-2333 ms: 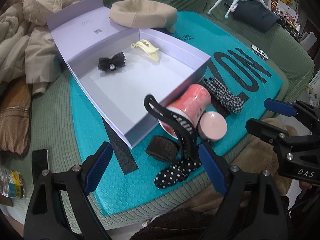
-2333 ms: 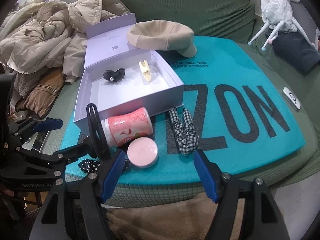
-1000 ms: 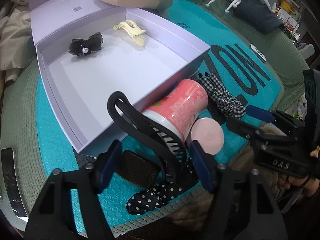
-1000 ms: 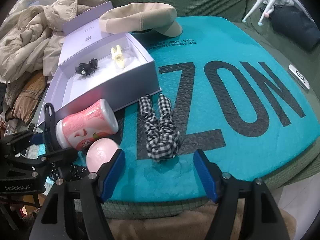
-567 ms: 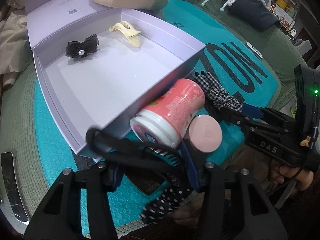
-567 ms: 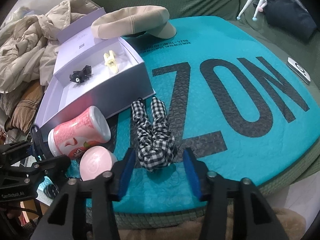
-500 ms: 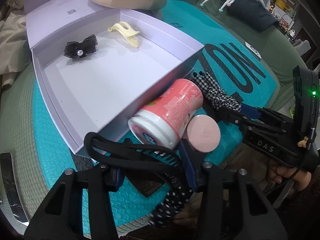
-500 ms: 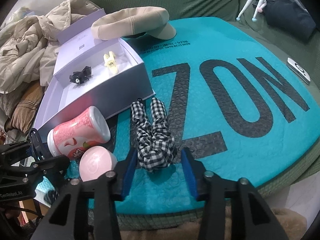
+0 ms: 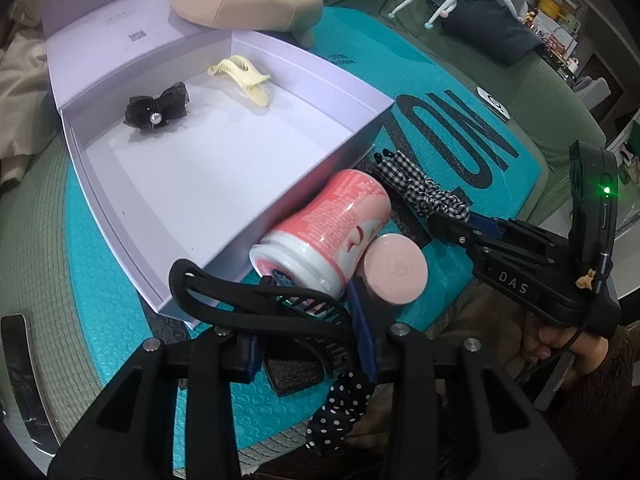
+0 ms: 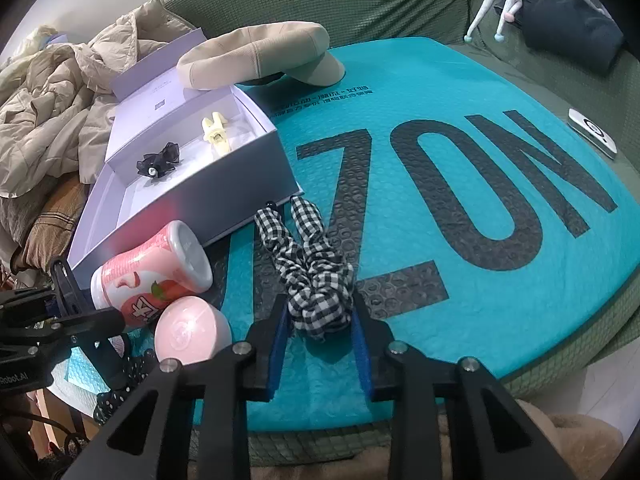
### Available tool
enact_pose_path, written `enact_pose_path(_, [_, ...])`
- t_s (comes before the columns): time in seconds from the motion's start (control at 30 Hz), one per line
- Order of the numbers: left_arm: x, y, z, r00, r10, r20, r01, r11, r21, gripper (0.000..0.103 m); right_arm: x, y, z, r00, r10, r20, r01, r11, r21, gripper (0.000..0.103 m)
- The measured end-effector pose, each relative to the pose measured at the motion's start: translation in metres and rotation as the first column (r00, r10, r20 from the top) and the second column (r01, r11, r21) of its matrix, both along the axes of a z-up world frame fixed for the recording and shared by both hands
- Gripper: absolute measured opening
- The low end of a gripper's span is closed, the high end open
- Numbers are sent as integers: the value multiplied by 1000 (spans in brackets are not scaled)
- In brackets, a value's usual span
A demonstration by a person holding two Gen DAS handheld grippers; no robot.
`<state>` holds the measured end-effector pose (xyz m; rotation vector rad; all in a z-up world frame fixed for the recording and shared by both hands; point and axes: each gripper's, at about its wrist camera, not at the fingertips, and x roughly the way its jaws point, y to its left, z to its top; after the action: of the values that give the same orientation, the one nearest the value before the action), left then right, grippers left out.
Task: Organize objects
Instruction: 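Lower the right tool onto the gingham scrunchie and close it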
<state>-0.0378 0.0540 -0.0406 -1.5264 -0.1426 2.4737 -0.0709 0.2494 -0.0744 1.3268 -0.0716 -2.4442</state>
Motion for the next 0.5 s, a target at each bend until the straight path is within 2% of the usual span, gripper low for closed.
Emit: enact_pose_path(0.5, [-1, -13, 21, 998, 1, -55, -2, 1000, -18, 27, 0, -1, -1, 1000, 2, 2, -2, 1000, 2, 27])
